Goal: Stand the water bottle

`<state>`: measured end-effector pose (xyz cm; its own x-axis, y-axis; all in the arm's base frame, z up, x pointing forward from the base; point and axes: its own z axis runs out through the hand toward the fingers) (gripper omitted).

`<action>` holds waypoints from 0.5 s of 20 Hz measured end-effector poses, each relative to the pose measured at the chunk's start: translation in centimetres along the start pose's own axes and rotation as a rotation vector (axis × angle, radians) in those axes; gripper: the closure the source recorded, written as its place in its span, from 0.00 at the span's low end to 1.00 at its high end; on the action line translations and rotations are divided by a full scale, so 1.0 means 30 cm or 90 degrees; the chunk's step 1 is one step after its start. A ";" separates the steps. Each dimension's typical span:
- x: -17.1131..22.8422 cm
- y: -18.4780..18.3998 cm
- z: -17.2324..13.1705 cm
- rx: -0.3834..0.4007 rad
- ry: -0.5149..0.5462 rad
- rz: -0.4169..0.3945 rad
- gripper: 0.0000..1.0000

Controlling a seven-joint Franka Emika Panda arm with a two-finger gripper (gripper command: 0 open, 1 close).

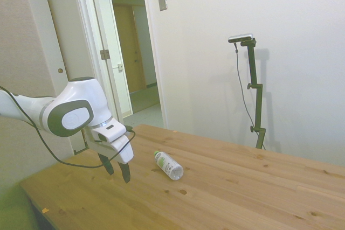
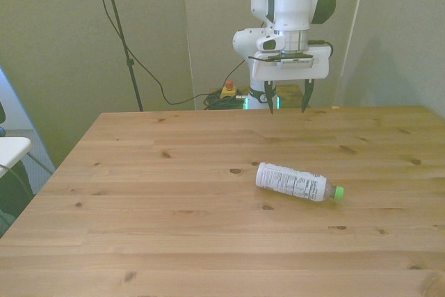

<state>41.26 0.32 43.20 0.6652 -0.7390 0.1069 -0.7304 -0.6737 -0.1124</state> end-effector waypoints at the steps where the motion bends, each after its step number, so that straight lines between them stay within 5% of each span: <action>1: 0.000 0.000 0.001 -0.001 -0.001 0.000 0.00; 10: 0.151 -0.172 -0.047 -0.006 0.088 -0.081 0.00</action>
<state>47.82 0.46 45.65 0.7251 -0.6398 0.2545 -0.6435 -0.7612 -0.0802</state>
